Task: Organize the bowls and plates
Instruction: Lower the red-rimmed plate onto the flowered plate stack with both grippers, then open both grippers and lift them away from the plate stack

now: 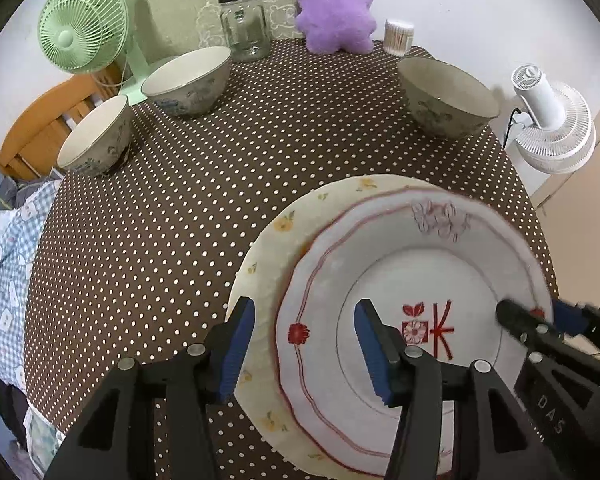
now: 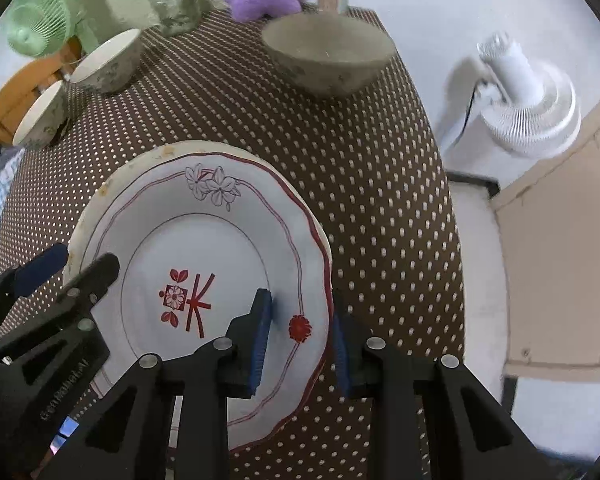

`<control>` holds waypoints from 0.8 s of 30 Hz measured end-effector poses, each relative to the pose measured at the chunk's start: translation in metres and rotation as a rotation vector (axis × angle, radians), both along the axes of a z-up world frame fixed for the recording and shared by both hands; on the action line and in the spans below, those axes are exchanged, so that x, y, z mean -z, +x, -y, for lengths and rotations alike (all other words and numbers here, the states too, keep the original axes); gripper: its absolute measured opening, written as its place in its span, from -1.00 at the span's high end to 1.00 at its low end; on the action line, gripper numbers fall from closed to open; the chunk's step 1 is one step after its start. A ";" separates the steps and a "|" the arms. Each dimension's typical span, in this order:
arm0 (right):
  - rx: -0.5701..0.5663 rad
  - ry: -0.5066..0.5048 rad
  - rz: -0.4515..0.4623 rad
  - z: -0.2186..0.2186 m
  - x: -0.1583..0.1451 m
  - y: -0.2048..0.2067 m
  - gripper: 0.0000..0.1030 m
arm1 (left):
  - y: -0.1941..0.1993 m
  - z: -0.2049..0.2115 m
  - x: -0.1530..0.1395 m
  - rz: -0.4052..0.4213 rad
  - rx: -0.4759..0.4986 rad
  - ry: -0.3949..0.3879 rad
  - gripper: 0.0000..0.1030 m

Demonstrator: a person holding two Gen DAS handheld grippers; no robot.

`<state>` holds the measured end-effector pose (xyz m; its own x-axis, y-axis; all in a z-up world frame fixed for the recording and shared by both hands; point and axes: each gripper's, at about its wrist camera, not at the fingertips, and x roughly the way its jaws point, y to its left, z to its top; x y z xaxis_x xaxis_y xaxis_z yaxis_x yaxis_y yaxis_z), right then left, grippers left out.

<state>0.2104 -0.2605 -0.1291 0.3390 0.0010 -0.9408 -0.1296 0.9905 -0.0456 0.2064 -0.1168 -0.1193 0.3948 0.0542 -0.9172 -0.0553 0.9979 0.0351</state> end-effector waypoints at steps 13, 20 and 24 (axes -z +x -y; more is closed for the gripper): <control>-0.036 0.011 -0.006 -0.014 0.002 0.009 0.40 | -0.004 -0.004 0.003 -0.014 -0.016 -0.014 -0.12; -0.034 -0.022 -0.006 -0.014 0.004 0.006 0.37 | -0.007 0.004 0.002 0.002 0.011 0.006 -0.29; -0.025 -0.016 -0.010 -0.009 0.004 0.005 0.26 | -0.008 0.003 0.004 -0.007 0.004 0.001 -0.32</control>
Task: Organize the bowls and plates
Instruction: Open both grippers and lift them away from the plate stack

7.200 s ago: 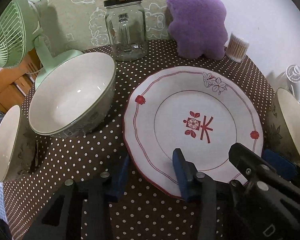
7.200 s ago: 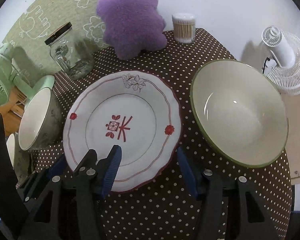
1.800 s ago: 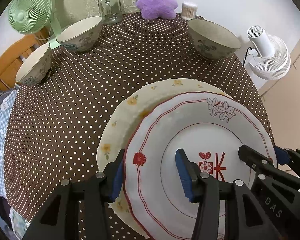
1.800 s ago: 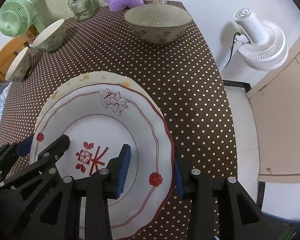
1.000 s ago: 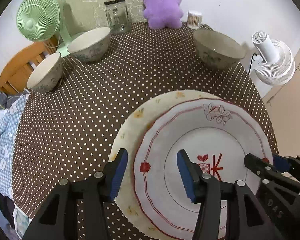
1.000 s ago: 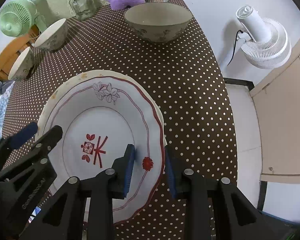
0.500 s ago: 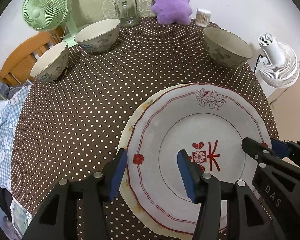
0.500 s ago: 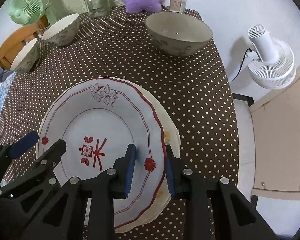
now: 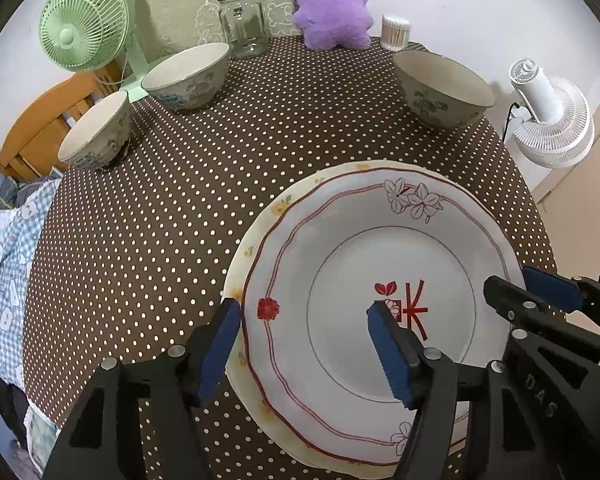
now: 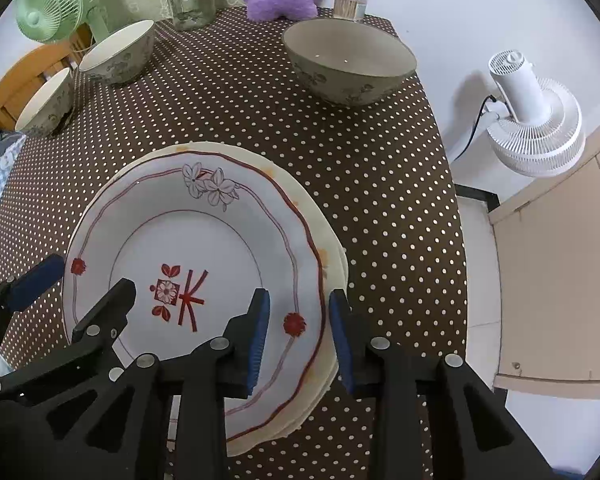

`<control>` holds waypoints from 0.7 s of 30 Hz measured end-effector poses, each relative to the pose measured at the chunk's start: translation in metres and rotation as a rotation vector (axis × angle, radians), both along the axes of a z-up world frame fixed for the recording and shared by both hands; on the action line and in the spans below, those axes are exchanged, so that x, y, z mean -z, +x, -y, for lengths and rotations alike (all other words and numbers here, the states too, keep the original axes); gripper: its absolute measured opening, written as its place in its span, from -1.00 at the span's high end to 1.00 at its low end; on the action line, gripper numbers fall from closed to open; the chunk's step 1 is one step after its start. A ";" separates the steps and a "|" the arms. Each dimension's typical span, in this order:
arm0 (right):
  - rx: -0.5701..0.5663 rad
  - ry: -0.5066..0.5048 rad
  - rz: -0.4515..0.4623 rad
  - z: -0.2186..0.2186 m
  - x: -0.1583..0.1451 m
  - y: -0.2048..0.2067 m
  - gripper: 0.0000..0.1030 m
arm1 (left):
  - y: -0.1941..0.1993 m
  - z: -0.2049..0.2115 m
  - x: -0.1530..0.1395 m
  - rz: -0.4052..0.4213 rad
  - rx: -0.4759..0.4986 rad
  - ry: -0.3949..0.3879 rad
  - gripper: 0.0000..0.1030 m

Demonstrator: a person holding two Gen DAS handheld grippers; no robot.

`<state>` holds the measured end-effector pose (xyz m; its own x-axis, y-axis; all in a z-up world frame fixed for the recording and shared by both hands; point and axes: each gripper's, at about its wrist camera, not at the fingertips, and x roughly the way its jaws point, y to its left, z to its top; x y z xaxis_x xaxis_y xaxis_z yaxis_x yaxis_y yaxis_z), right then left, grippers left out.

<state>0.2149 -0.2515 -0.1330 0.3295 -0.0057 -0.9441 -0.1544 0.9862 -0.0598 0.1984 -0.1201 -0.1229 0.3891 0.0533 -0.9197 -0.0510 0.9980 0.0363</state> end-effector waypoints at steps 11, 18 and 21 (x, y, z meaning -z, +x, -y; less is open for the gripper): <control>0.012 0.092 0.067 0.001 -0.033 -0.009 -0.41 | -0.009 -0.026 -0.020 0.023 -0.038 -0.026 -0.69; 0.011 0.083 0.132 -0.033 -0.061 -0.016 -0.42 | -0.012 -0.058 -0.047 0.079 -0.034 -0.043 -0.70; 0.013 0.110 0.155 -0.053 -0.073 -0.017 -0.42 | -0.010 -0.075 -0.060 0.104 -0.025 -0.022 -0.70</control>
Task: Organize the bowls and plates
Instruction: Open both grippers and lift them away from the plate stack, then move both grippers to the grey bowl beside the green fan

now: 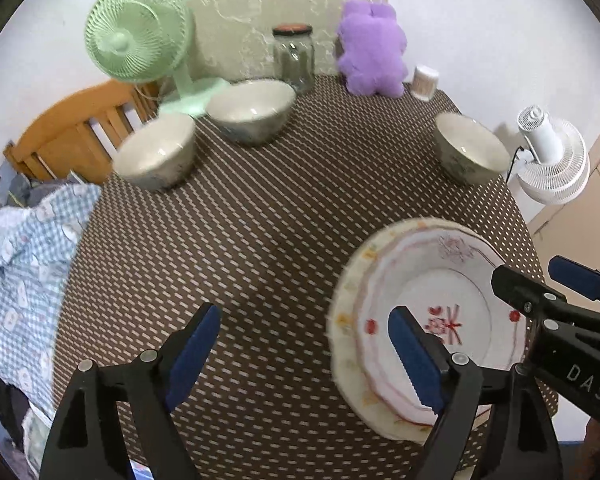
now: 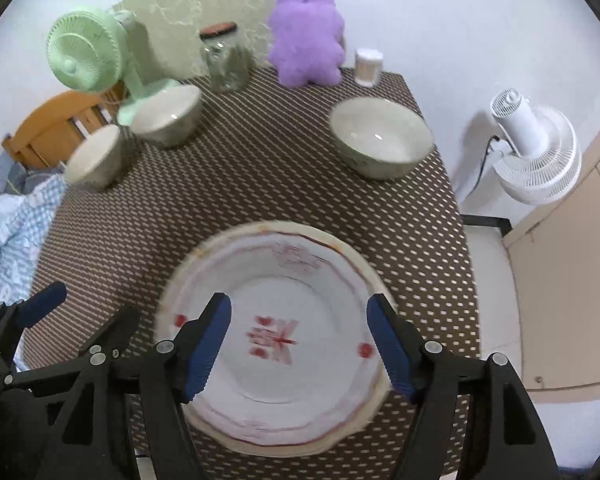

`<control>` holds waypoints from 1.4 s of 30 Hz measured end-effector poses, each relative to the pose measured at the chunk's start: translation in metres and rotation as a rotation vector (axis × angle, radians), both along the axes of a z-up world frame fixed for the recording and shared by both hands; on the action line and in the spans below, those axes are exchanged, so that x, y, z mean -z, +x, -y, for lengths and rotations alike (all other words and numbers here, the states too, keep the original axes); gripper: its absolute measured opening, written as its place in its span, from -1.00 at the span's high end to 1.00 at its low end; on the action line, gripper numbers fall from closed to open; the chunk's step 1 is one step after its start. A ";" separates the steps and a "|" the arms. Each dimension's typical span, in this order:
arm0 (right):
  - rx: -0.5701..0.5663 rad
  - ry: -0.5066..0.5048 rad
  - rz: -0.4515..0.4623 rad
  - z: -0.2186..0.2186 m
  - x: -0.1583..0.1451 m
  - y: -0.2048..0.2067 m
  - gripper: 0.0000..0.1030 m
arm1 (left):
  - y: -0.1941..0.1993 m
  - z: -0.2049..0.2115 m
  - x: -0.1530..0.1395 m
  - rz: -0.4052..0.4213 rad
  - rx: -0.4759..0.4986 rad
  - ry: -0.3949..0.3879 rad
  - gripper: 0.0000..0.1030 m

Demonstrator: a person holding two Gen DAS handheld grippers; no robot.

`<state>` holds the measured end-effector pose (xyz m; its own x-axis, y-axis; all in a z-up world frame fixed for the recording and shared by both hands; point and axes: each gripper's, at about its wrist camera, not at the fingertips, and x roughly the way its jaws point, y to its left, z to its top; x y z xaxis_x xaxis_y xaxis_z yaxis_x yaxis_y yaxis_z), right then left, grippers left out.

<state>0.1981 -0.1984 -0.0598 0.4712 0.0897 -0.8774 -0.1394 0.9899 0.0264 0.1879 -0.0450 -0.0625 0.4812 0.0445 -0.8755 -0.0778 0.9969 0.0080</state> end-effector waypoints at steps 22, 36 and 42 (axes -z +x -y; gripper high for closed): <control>0.021 0.061 0.109 -0.163 -0.023 0.028 -0.42 | 0.045 -0.148 -0.017 0.075 0.097 0.007 -0.39; 0.053 0.100 0.087 -0.246 0.003 0.100 -0.41 | 0.109 -0.221 0.009 0.090 0.051 0.037 -0.37; 0.066 0.102 0.068 -0.264 0.020 0.131 -0.20 | 0.139 -0.236 0.028 0.080 0.068 0.038 -0.23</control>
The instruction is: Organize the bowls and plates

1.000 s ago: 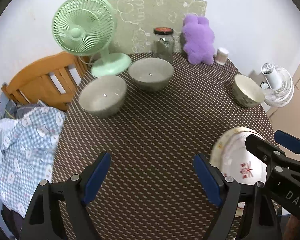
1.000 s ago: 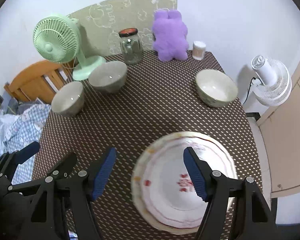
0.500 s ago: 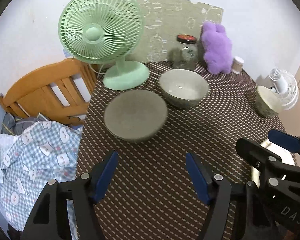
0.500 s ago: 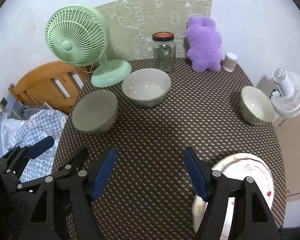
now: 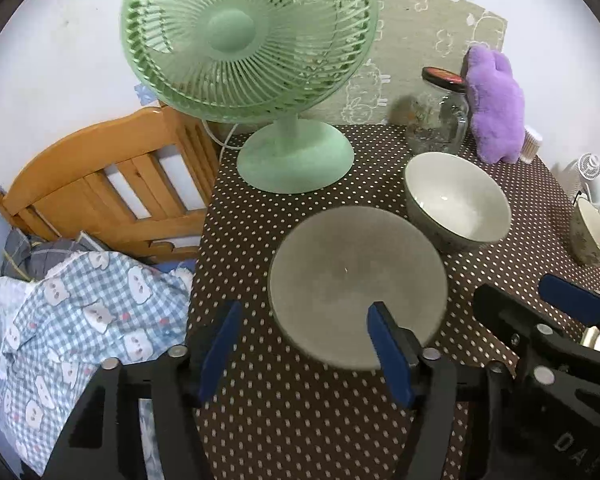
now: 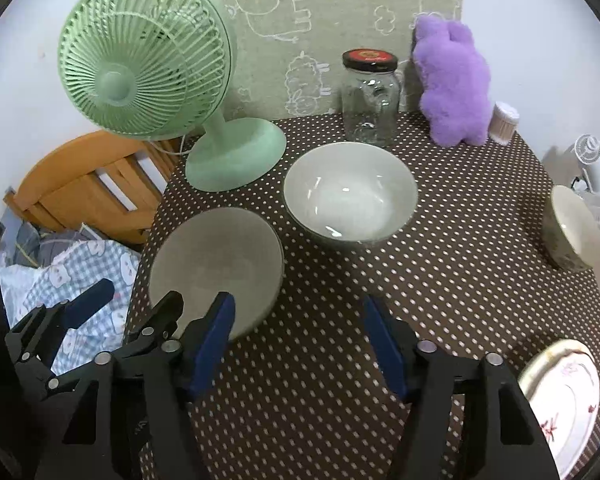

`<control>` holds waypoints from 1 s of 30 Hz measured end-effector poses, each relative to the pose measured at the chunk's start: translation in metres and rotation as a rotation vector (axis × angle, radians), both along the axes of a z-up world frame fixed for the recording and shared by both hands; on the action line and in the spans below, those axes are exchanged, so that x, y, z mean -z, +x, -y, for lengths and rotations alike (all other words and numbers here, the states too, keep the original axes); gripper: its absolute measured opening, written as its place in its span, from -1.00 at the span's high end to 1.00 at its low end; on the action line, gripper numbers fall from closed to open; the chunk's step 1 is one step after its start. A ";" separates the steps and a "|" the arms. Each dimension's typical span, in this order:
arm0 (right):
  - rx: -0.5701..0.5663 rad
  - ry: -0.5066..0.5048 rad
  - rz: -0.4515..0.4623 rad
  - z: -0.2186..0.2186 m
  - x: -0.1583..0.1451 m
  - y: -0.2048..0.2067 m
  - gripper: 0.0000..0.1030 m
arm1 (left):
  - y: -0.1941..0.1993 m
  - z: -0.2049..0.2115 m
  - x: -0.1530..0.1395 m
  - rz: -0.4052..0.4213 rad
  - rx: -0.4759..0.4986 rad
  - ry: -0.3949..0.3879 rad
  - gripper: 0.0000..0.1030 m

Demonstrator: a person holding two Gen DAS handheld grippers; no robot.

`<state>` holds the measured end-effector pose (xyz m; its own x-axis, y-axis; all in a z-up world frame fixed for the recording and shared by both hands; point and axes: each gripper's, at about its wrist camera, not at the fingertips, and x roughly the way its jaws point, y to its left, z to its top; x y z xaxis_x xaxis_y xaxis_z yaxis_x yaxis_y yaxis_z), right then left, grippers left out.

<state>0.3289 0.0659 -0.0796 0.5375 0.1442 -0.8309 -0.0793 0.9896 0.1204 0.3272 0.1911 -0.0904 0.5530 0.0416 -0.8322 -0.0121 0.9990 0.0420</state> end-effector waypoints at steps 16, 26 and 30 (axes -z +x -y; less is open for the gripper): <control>-0.020 -0.026 -0.079 -0.033 0.050 0.051 0.33 | 0.040 -0.016 0.045 -0.081 -0.015 -0.022 0.11; -0.018 -0.071 -0.096 -0.039 0.055 0.055 0.51 | 0.044 -0.011 0.048 -0.102 -0.008 -0.035 0.36; -0.013 -0.081 -0.112 -0.035 0.054 0.051 0.51 | 0.036 -0.007 0.045 -0.105 0.009 -0.045 0.36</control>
